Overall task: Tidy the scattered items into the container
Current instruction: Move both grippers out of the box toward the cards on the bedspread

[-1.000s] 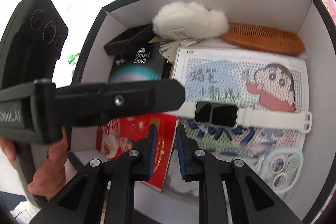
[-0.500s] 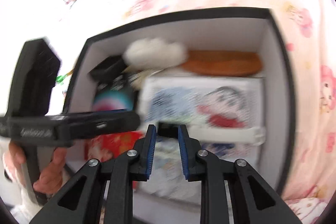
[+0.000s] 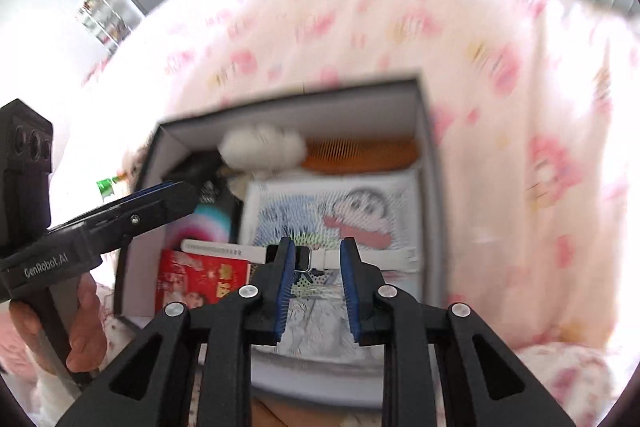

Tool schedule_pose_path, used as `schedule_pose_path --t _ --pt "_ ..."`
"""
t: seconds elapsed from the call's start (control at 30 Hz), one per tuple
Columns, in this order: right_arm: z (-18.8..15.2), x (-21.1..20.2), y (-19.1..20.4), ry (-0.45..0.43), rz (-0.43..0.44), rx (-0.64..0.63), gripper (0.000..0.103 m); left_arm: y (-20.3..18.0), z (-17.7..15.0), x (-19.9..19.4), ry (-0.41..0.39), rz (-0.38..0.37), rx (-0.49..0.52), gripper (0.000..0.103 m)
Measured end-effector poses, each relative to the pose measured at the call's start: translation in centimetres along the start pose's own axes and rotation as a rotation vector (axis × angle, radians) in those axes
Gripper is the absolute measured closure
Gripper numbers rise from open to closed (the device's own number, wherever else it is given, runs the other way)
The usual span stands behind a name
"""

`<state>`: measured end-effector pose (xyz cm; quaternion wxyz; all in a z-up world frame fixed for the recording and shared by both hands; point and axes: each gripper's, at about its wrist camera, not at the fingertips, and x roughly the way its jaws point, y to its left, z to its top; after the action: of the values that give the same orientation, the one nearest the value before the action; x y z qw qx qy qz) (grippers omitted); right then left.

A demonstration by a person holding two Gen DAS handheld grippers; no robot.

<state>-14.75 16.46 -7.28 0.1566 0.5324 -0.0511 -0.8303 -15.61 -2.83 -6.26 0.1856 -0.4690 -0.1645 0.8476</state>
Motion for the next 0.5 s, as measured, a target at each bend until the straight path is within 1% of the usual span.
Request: schedule_pose_path --t 0.03,0.07,0.1,0.13,0.17,0.23,0.27,0.33,0.4,0.5 --pt "-0.2 -2.4 -0.6 -0.033 -0.013 -0.016 0.073 -0.8 -0.4 -1.1 -0.018 -0.006 0.021 0.036" --pt "-0.6 -4.2 -0.7 -0.06 -0.018 -0.028 0.068 -1.3 -0.8 -2.2 -0.025 -0.005 0.037 0.036" --pt "-0.9 -5.9 -0.8 -0.087 -0.024 -0.03 0.062 -1.4 -0.7 -3.3 -0.031 0.002 0.045 0.036" --pt "-1.6 -6.3 0.0 -0.108 -0.031 -0.03 0.061 -2.2 -1.4 -4.0 -0.04 0.012 0.06 0.036" --pt "-2.1 -6.8 0.4 -0.121 -0.016 -0.027 0.06 -3.0 -1.6 -4.1 -0.049 0.027 0.071 0.036" --pt "-2.8 -8.6 0.5 -0.14 0.017 -0.012 0.06 -3.7 -2.5 -5.5 -0.068 0.067 0.074 0.036" --pt "-2.8 -9.7 0.4 -0.142 0.016 -0.015 0.06 -3.6 -2.9 -5.8 -0.079 0.073 0.067 0.036" --pt "-3.5 -9.9 1.6 -0.143 -0.015 -0.048 0.06 -3.8 -3.9 -6.9 -0.097 0.062 0.058 0.036" --pt "-4.3 -9.3 3.2 -0.157 -0.034 -0.074 0.06 -3.4 -4.8 -8.5 -0.107 0.069 0.052 0.036" --pt "-5.2 -8.7 5.6 -0.169 -0.003 -0.113 0.06 -2.3 -6.1 -10.1 -0.112 0.097 0.04 0.036"
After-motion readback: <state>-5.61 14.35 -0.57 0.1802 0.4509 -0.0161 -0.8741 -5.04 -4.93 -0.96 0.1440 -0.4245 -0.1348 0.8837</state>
